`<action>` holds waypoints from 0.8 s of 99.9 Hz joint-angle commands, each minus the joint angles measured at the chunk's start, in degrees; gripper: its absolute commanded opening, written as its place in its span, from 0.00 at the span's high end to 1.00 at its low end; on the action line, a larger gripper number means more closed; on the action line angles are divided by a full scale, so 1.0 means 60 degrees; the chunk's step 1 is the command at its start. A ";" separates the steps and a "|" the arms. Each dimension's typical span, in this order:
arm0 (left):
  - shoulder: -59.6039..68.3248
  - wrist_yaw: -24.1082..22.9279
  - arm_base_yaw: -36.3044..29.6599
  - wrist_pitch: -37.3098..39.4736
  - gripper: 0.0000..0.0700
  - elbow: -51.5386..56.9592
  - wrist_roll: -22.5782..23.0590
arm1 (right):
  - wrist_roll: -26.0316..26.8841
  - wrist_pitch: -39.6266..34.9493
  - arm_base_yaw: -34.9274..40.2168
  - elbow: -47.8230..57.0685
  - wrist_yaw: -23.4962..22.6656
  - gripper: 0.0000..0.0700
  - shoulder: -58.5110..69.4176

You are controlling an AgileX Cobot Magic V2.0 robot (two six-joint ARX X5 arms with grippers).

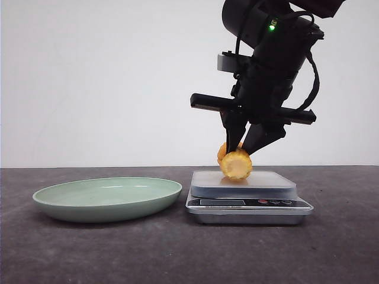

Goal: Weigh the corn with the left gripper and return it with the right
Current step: 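Lift the corn with the right gripper and carry it over the plate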

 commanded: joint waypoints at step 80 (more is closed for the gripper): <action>-0.0004 -0.0047 -0.0047 0.0131 0.38 0.0124 0.0029 | -0.0732 -0.0495 0.2725 0.3657 0.0029 1.00 0.0364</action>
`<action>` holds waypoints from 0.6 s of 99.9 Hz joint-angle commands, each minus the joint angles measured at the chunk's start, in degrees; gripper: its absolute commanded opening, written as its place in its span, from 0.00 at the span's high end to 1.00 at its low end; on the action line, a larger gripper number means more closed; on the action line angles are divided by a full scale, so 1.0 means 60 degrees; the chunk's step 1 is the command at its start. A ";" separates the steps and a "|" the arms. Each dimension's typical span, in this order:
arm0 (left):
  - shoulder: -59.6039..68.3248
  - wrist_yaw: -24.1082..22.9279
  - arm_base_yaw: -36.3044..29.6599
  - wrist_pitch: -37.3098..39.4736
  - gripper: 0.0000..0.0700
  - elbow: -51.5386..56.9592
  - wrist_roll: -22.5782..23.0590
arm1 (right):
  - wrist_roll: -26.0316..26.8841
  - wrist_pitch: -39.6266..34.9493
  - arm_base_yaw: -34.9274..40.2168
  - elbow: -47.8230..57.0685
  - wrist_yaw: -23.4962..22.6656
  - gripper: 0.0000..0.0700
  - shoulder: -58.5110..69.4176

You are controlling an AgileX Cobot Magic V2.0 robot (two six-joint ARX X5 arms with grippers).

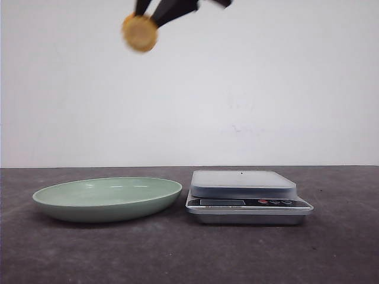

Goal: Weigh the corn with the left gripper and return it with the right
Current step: 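Lift the corn with the right gripper and carry it over the plate, then lower the corn onto the green plate and open the right gripper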

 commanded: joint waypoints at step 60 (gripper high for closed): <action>-0.0004 -0.0047 -0.0051 -0.0029 0.38 0.0124 -0.0011 | 0.1745 0.0481 0.0197 0.0193 -0.0229 1.00 0.3548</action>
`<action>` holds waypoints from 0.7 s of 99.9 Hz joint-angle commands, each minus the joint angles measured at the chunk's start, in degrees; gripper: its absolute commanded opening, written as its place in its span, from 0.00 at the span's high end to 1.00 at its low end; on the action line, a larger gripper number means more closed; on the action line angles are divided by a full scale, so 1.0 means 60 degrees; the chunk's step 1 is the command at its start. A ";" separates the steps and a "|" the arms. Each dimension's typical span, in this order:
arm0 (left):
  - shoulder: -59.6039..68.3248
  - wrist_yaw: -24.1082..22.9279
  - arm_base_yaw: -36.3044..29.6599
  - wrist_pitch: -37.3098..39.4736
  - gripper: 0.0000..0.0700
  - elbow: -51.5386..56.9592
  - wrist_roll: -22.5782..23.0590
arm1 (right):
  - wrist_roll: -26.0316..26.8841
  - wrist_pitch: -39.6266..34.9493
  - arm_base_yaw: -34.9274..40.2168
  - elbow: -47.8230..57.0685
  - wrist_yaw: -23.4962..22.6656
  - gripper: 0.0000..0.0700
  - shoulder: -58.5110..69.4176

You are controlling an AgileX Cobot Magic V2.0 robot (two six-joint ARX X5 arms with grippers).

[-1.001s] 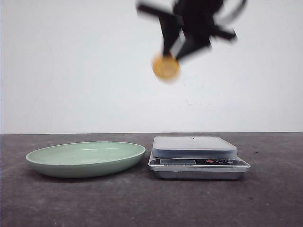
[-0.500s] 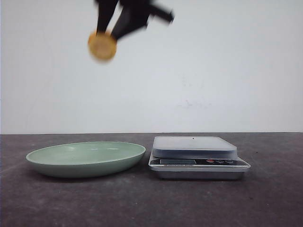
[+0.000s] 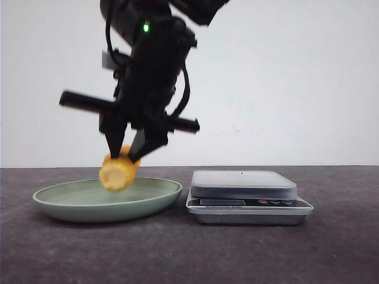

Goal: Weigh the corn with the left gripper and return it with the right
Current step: 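Lower the corn onto the green plate and open the right gripper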

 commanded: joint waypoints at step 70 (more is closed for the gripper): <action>-0.0004 -0.0047 -0.0055 -0.0091 0.38 0.0124 0.0004 | -0.1111 -0.0565 -0.0164 0.0226 0.0058 0.35 -0.1854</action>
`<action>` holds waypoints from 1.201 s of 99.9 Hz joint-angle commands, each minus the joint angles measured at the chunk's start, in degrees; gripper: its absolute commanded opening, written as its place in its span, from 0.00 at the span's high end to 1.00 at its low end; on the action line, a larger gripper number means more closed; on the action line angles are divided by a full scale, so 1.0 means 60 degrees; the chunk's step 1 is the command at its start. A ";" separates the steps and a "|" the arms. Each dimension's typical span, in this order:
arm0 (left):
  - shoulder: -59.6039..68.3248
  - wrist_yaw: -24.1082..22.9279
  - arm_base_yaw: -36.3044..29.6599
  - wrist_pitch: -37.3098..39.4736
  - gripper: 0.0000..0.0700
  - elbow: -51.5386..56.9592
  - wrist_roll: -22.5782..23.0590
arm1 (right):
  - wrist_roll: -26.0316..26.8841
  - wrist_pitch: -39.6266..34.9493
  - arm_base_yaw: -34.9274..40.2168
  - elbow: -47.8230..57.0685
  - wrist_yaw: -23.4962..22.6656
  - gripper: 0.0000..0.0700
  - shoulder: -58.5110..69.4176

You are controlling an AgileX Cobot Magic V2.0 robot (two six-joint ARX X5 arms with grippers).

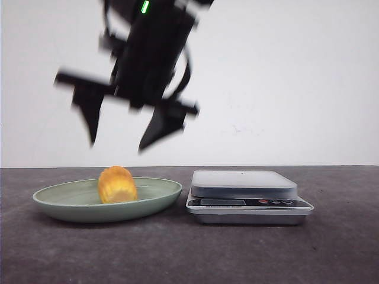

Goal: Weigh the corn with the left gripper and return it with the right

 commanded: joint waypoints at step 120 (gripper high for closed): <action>-0.1661 -0.0040 -0.0055 0.2579 1.00 -0.2269 0.0448 | -0.2659 -0.7180 -0.1632 -0.2415 0.2295 0.98 -1.4910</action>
